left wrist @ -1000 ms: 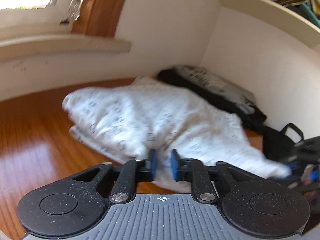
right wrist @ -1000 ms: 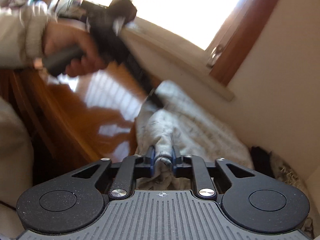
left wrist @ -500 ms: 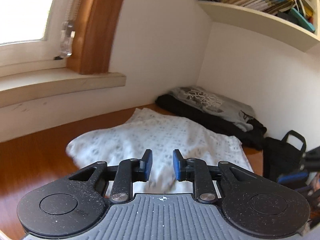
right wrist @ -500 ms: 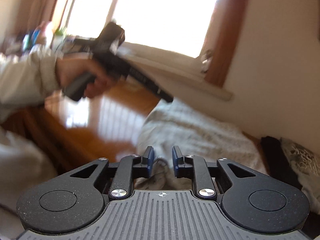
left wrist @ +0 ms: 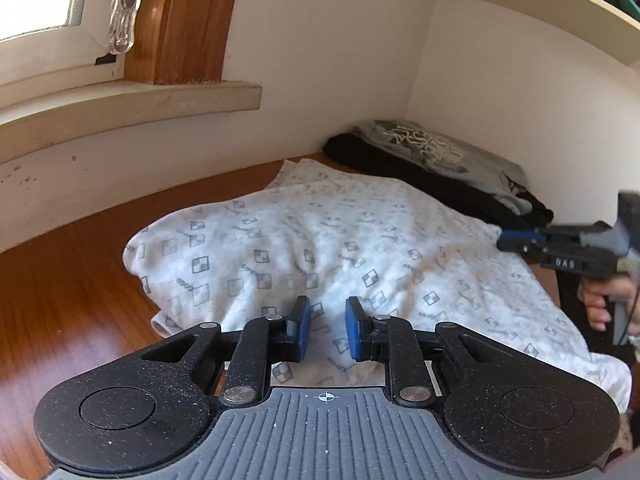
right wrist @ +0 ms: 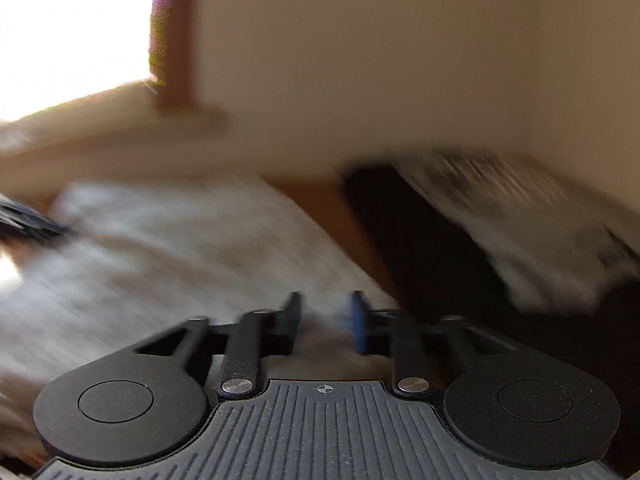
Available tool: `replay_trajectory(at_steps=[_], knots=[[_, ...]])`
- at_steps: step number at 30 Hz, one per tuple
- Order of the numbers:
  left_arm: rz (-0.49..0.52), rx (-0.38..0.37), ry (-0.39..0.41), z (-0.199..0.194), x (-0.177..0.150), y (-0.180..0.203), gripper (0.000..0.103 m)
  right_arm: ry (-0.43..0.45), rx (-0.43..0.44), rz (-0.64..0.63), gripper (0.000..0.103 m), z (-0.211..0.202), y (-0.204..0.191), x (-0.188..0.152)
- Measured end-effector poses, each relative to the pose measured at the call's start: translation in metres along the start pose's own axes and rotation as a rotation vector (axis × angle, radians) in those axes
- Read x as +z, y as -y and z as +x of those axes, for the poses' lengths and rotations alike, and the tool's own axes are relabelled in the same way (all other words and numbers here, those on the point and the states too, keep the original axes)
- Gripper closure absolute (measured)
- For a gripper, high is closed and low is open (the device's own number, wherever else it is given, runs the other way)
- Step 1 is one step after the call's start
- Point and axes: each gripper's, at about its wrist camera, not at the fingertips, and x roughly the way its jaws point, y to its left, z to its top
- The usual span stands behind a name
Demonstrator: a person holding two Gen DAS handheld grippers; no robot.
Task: Fold clothes
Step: 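Open both tools and release the shirt onto the bed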
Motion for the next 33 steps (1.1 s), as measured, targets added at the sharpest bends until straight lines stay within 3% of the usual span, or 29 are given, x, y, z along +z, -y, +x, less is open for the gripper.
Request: replay_trajectory(at_steps=[6,10,14,18,23,28,33], knots=[[0.012,0.052,0.092,-0.017,0.01,0.003,0.079,0.007,-0.047,0.011,0.085,-0.017,0.01,-0.004],[0.074,0.009,0.081,-0.016,0.007,0.033,0.079,0.075,0.002,0.035,0.082,-0.023,-0.003,0.004],[0.17,-0.002,0.076,-0.018,-0.01,0.08,0.077,0.065,0.089,0.04,0.082,-0.01,-0.025,0.009],[0.208,-0.044,0.064,-0.021,-0.029,0.114,0.077,0.022,0.097,-0.001,0.082,0.006,-0.038,0.0],[0.289,-0.026,0.039,-0.027,-0.054,0.138,0.078,0.052,0.09,-0.035,0.082,0.007,-0.041,-0.008],[0.279,-0.029,0.069,-0.034,-0.057,0.143,0.078,0.051,0.087,-0.032,0.082,0.008,-0.04,-0.007],[0.264,-0.086,0.082,-0.035,-0.054,0.153,0.078,0.056,0.071,-0.048,0.082,0.008,-0.044,-0.008]])
